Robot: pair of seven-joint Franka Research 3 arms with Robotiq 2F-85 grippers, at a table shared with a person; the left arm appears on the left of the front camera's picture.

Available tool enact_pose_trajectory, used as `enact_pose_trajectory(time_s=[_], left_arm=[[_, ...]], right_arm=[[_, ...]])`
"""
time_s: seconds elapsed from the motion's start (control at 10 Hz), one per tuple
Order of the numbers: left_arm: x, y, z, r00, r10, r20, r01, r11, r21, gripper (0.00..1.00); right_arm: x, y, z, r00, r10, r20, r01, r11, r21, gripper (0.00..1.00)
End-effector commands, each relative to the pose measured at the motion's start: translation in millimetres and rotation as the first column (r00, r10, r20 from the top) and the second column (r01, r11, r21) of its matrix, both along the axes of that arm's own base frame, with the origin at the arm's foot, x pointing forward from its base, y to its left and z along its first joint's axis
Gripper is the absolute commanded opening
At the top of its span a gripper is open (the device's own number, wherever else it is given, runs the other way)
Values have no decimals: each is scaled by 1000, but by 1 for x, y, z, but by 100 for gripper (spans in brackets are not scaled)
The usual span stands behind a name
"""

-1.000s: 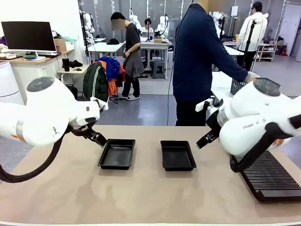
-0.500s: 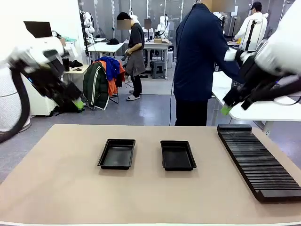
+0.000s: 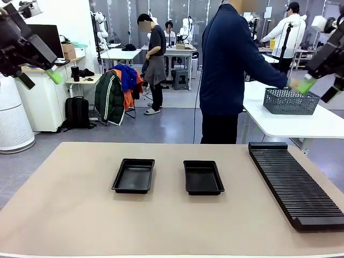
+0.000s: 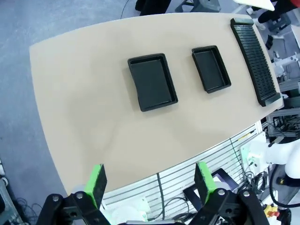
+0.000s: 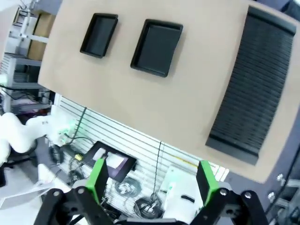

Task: Inspect and transfer BCBs to ESD trays.
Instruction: Pick up the Blank PCB from the PCB Rack and place it in the left ESD tray.

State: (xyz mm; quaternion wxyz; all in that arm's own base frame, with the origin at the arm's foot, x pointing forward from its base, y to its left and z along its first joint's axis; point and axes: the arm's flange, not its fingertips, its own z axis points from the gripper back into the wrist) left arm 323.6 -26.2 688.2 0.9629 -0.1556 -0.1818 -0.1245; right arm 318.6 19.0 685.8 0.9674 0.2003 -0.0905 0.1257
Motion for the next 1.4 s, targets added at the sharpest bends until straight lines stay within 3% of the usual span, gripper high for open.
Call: enact_pose_trajectory(time_s=[0.0,0.3,0.7,0.9,1.3], left_arm=[[-2,8,-2,999,32,-33,-35,995,-88,100],[-19,32,7,998,57,-26,-61,975,-211,100],[-38,36,27,997,72,22,-65,972,-225,100],[-47,39,38,993,80,90,-54,964,-262,100],[-57,43,38,990,122,72,-101,964,-248,100]], right_arm=[[13,-22,13,998,-36,-48,39,997,70,100],[11,-64,27,996,-79,-49,84,990,110,100],[-2,-109,48,987,-156,24,152,982,109,100],[-12,-123,67,983,-153,103,139,982,128,100],[-11,-138,78,974,-188,129,170,976,138,100]])
